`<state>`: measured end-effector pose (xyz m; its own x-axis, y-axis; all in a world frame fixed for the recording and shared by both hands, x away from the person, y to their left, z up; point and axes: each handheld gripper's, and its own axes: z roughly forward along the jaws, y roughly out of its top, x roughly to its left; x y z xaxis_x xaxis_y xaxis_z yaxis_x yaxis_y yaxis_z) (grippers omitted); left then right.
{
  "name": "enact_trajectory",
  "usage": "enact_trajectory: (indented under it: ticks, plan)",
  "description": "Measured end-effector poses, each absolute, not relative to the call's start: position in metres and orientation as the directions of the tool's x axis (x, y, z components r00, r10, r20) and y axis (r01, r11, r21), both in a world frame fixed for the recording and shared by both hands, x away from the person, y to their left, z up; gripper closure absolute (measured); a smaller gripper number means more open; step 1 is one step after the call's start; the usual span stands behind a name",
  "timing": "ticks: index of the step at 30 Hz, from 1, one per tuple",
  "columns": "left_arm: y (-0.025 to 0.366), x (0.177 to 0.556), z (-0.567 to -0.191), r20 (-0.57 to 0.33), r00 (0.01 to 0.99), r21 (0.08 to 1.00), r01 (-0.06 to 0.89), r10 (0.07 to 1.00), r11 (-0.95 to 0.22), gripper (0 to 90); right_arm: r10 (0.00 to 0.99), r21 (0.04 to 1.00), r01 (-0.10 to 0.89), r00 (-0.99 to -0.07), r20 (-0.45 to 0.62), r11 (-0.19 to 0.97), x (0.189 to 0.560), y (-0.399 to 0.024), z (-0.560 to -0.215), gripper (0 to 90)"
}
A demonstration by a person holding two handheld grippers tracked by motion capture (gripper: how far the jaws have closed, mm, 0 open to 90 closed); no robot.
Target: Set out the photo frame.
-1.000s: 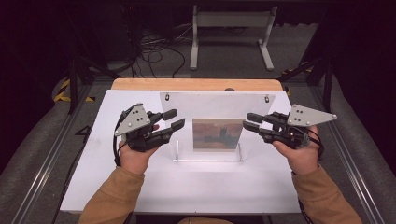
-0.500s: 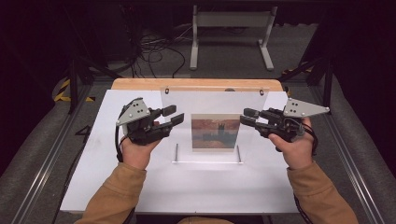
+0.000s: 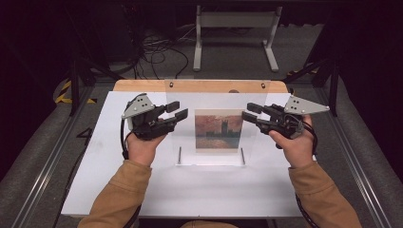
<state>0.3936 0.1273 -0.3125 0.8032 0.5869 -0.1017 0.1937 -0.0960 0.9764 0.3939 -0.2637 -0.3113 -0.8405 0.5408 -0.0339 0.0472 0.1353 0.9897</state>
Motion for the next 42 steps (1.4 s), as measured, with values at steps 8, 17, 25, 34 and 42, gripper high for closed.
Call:
enact_trajectory:
  ticks: [8,17,25,34,42]
  plan:
    - [0.124,0.396,-0.316,-0.065,0.773,0.98,0.167,0.631,-0.104,48.3,0.584,0.984,0.015,-0.806,-0.092,0.176,0.395,-0.26,-0.311,45.2]
    - [0.135,0.394,-0.316,-0.06,0.749,0.984,0.155,0.66,-0.087,18.7,0.613,0.98,0.007,-0.781,-0.119,0.198,0.392,-0.266,-0.309,25.0]
    - [0.153,0.378,-0.317,-0.054,0.75,0.979,0.168,0.659,-0.112,13.7,0.637,0.982,0.024,-0.764,-0.104,0.189,0.381,-0.285,-0.306,21.7]
    - [0.189,0.354,-0.324,-0.025,0.729,0.967,0.19,0.684,-0.168,13.2,0.674,0.978,0.047,-0.732,-0.104,0.202,0.357,-0.318,-0.301,21.9]
    - [0.223,0.341,-0.334,-0.028,0.691,0.959,0.222,0.722,-0.176,13.0,0.701,0.971,0.096,-0.708,-0.09,0.221,0.347,-0.343,-0.31,20.5]
